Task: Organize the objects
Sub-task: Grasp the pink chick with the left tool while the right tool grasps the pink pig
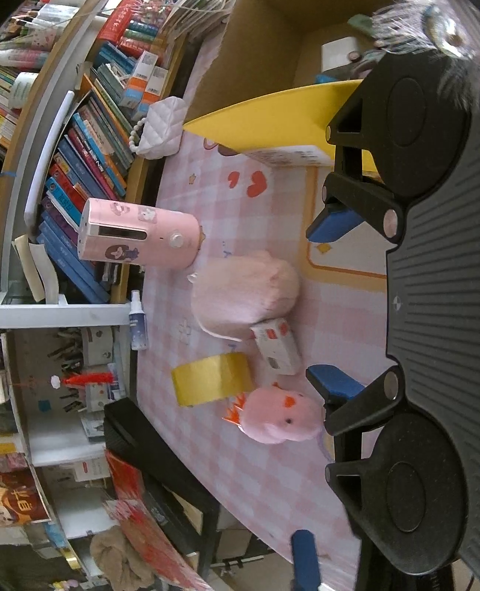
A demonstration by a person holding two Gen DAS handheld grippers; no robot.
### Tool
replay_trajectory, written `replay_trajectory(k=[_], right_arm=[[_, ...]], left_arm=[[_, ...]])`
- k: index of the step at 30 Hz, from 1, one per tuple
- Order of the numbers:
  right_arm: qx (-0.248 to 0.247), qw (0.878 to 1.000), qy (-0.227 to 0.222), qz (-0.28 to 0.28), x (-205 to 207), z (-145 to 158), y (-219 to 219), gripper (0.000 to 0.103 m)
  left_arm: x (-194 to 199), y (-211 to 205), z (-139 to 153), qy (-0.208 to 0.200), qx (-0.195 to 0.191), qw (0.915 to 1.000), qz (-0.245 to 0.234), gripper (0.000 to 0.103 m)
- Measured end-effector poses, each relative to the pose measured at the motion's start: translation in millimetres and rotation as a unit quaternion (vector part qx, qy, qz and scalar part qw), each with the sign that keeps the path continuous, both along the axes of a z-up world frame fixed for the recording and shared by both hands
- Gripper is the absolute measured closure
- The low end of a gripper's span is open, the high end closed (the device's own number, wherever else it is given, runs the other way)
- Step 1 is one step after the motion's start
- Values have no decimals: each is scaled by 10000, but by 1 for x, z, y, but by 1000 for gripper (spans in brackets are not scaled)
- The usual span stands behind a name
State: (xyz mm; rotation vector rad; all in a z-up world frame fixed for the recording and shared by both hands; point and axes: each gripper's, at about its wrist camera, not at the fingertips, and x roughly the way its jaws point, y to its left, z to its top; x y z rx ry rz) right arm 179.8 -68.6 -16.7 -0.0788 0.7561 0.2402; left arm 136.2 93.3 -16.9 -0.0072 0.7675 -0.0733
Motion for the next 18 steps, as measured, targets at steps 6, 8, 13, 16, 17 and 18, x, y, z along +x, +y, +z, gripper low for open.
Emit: replay_trajectory(k=[6,8,13,16,17,18], right_arm=[[112,9998,6,-160,40,1,-5,32],[165,9996,-3,-210,55,2,-6,31],[211,9997,-18,-150,87,2,-5,20],[151,9998,44,-92,105,-2,-2,18],[141,9998,86,-67,111,-5,-1,17],[125,9998,132,-47,116,-7,0,16]], left_arm=[[37,-1,-10,120,-124,9998,83,23],[52,-3,-16,202,-136,9996,111,23],[82,-4,-31,455,-316,9981,253,24],[96,-7,-39,580,-314,9975,266,24],[100,-9,-41,610,-262,9973,298,24],[103,-10,-44,634,-229,9972,313,24]])
